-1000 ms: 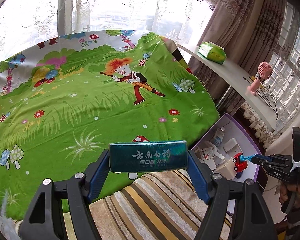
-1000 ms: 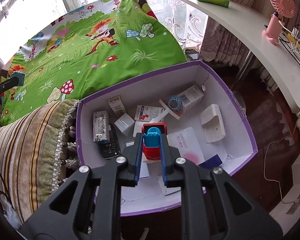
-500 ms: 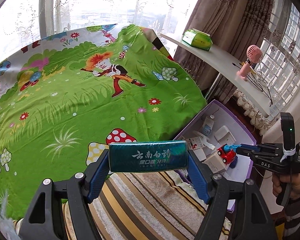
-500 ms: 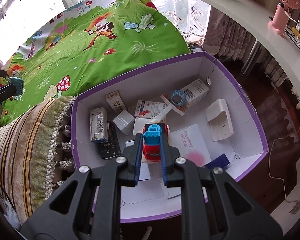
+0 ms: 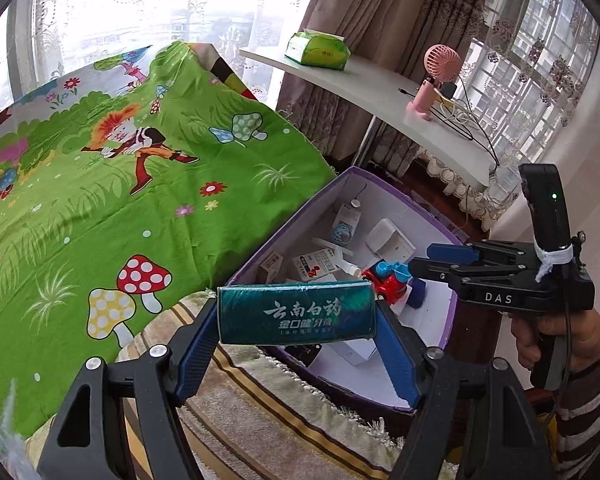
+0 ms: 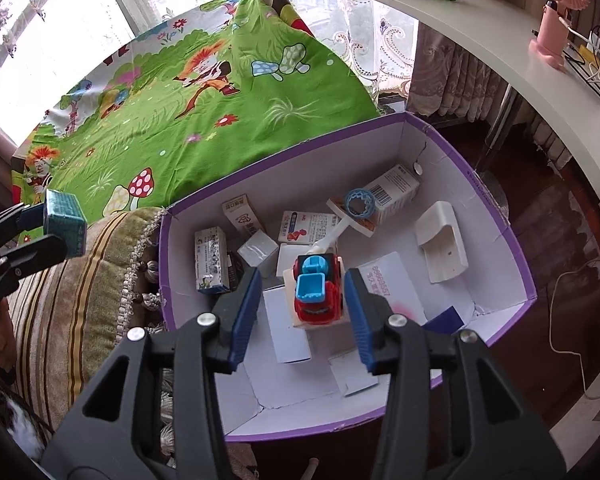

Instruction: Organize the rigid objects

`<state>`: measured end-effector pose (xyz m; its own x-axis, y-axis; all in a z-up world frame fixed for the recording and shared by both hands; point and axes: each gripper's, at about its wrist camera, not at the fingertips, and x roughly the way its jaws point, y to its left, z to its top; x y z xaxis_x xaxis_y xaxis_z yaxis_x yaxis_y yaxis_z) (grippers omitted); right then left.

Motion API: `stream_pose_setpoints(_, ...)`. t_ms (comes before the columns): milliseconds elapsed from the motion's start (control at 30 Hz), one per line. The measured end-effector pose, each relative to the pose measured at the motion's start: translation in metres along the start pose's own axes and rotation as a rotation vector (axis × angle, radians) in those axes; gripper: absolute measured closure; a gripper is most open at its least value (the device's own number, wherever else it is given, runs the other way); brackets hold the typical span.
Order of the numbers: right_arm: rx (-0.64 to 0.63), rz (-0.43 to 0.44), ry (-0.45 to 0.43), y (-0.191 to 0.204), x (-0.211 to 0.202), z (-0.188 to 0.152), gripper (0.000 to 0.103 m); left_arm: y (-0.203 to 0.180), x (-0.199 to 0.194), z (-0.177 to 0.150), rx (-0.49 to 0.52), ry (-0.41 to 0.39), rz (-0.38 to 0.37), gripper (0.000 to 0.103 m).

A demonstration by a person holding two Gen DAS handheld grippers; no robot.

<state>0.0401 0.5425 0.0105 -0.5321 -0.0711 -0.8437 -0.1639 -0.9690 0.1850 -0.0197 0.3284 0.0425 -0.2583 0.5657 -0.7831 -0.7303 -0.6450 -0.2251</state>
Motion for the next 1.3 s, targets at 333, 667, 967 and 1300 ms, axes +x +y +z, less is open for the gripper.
stream_pose_setpoints(333, 0.093, -0.020, -0.112, -0.016, -0.031, -0.001, 0.035, -0.015, 0.010, -0.009, 0.019, 0.037, -0.059, 0.021)
stream_pose_setpoints(667, 0.065, -0.096, -0.177, 0.007, -0.047, -0.010, 0.031, -0.005, -0.006, -0.036, -0.077, 0.043, -0.022, 0.021)
stream_pose_setpoints(967, 0.070, -0.210, -0.150, 0.011, -0.068, -0.049, 0.027, -0.016, -0.004, -0.058, -0.104, 0.074, 0.004, 0.017)
stream_pose_setpoints(1300, 0.128, -0.280, -0.114, 0.016, -0.067, -0.081, 0.026, -0.025, 0.002, -0.059, -0.081, 0.092, 0.010, 0.002)
